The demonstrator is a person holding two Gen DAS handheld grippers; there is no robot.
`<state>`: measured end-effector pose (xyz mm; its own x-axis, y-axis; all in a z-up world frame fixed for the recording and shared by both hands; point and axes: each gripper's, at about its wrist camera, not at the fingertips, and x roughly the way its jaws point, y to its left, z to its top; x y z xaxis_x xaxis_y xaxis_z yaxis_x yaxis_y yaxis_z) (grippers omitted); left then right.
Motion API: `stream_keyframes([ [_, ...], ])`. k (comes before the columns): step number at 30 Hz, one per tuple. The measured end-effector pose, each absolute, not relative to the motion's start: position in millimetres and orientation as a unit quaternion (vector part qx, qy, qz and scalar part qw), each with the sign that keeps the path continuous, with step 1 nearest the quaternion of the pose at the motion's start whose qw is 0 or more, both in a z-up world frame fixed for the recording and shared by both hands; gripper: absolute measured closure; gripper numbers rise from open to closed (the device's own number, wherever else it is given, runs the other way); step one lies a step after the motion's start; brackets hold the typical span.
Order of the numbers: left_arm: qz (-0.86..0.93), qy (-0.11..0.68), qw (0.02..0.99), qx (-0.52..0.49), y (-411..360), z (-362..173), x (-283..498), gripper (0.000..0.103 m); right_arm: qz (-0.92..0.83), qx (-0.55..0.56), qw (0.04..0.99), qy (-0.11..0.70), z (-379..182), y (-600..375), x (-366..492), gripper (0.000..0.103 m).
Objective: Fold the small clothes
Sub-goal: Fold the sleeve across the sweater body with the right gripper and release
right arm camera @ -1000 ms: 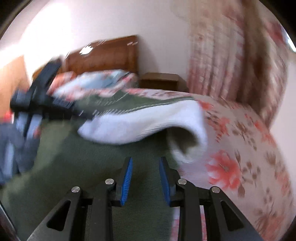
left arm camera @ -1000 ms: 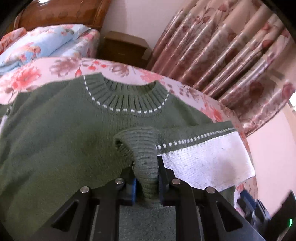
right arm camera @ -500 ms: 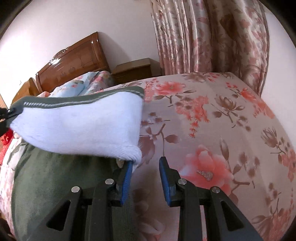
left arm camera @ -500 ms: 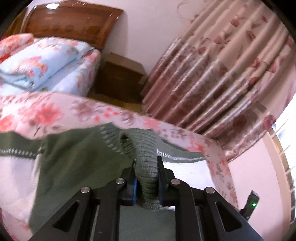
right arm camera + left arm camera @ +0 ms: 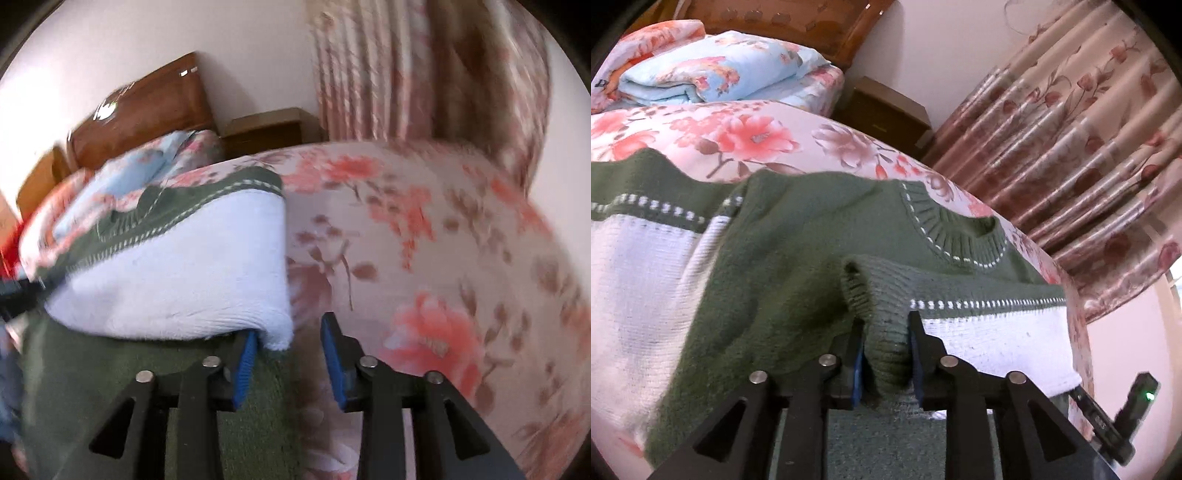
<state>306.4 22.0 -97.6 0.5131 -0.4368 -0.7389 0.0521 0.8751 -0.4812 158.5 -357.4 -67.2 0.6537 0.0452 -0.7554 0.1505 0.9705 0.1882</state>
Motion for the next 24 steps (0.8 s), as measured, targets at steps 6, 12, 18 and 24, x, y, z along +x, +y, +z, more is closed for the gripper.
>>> stream_keyframes([
  [6, -0.061, 0.385, 0.904, -0.173, 18, -60, 271, 0.000, -0.059, 0.121, 0.923, 0.361, -48, -355, 119, 0.067],
  [12, -0.132, 0.404, 0.900, -0.097, -33, -64, 269, 0.000, 0.003, 0.034, 0.941, 0.338, -27, -309, 147, 0.067],
  [18, -0.137, 0.430, 0.892, -0.006, -65, -91, 264, 0.000, -0.008, -0.034, 0.914, 0.404, -63, -281, 174, 0.067],
  [24, -0.151, 0.425, 0.892, 0.005, -67, -95, 252, 0.000, -0.029, -0.027, 0.917, 0.398, -64, -281, 153, 0.067],
])
